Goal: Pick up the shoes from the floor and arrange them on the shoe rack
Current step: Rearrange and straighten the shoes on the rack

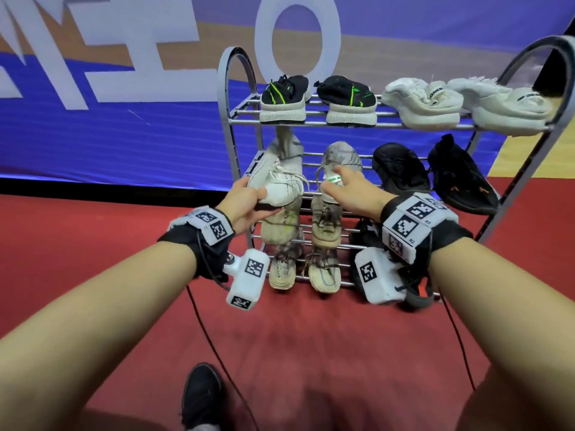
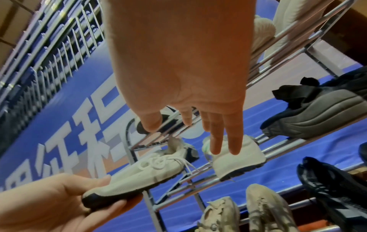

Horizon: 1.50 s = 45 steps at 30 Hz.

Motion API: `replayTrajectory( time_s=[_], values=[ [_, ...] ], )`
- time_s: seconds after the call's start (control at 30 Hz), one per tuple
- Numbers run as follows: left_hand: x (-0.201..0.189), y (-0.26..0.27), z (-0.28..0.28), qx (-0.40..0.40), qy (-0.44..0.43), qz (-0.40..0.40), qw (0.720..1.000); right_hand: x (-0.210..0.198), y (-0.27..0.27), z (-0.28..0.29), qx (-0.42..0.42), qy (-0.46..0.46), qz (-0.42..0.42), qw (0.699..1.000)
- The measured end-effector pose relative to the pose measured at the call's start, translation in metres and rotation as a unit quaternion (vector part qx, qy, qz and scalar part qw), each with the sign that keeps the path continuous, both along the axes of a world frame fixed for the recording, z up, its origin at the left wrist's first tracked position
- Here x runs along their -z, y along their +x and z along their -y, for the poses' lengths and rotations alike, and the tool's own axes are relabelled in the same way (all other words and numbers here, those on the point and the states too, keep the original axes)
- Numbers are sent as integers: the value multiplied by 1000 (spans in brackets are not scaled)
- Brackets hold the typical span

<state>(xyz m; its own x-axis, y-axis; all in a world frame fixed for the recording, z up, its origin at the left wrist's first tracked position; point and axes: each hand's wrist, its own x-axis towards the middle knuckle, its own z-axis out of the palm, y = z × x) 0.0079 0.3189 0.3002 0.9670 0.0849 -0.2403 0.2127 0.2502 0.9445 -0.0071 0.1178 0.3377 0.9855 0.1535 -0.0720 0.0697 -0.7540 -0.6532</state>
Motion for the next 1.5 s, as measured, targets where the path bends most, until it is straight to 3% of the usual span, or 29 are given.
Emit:
replayTrajectory(
  time_s=[0.17,0.27,0.4,0.57,0.77,0.83,1.0,1.07,1.27,1.4,1.5],
  values=[
    [-53,-32,-4,116,156,-34,980,-17,-25,2,-37,23,57,997],
    [-77,-46,-7,115,228,-17,967,-20,-41,10,-63,5,98,993],
    [-95,-62,-17,75,217,4,973,-18,-50,29,-87,-19,141,986],
    [-128,-90,-28,87,224,57,969,-24,-60,41,-108,-34,219,969],
    [-134,-98,-36,104,153,70,980,-36,-70,41,-90,-248,338,903],
    [-133,-97,-32,128,146,76,978,-40,-71,45,-76,-270,369,886],
    [-128,-88,-18,138,165,62,975,-40,-68,56,-85,-285,335,894],
    [-122,-83,-9,114,181,35,976,-36,-65,57,-94,-268,298,911],
    [-107,-64,17,54,63,16,996,-21,-59,51,-23,-67,192,979],
    [-99,-68,51,165,136,2,977,-19,-56,42,34,47,154,986],
    [-99,-75,76,188,158,5,969,-20,-57,37,69,4,175,982]
  ],
)
